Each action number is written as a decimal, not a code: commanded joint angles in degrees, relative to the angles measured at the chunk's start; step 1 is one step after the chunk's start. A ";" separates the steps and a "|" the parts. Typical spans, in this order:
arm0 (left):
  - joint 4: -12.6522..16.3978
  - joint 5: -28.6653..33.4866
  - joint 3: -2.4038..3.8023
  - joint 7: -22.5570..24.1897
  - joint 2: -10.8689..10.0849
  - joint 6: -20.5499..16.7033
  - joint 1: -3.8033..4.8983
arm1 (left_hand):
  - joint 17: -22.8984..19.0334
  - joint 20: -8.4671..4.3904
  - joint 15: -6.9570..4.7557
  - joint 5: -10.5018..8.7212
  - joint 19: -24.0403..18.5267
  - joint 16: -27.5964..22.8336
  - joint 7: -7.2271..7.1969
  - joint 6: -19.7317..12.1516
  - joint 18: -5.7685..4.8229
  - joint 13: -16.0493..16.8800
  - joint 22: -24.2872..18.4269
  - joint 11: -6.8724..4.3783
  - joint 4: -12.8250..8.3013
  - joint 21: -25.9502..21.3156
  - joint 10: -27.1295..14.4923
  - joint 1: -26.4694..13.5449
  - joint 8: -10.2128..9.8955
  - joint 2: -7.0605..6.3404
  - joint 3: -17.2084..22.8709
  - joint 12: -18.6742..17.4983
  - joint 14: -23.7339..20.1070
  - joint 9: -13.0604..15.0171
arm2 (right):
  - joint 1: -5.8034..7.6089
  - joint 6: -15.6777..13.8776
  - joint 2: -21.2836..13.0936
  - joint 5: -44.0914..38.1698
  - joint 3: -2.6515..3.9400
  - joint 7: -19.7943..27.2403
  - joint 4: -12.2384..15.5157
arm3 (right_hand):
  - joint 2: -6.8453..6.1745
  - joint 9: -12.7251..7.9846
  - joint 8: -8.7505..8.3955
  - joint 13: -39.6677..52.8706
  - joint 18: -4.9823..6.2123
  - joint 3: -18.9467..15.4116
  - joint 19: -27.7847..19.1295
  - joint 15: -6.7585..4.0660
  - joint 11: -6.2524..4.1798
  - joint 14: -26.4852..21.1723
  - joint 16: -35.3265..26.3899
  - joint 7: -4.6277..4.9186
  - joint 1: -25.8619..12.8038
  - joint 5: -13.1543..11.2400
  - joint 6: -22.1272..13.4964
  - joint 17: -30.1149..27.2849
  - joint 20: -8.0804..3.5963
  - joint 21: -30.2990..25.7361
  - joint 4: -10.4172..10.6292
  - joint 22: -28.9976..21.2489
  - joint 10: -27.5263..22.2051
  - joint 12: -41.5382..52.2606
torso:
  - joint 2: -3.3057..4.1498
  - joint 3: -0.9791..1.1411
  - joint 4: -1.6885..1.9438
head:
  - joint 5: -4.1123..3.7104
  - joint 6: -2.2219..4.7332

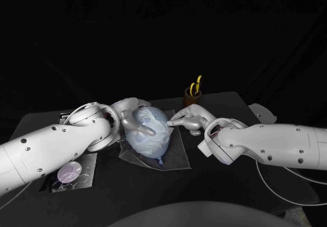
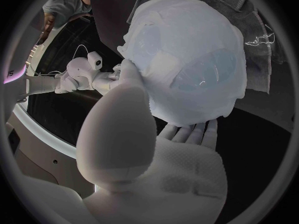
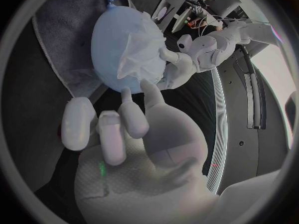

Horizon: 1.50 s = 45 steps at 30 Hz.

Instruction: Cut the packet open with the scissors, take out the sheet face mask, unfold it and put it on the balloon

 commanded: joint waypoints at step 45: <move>0.24 0.52 -0.08 0.07 0.23 0.73 -0.03 | 0.11 -0.32 0.17 0.09 -0.41 0.23 7.32 -0.43 0.10 0.03 -0.08 0.01 0.05 0.21 0.09 0.86 0.22 0.01 -0.10 -0.14 0.43 0.04 | -0.86 -2.15 4.13 -5.39 0.03 -3.10 -1.57 | -5.94 11.75 9.19 32.77 -0.61 26.03 2.50 -2.52 -2.96 6.08 0.25 -2.75 -2.10 -8.28 0.42 15.05 -2.19 1.85 0.17 5.31 6.02 16.83 | -0.04 -0.01 -0.01 | 0.53 -0.23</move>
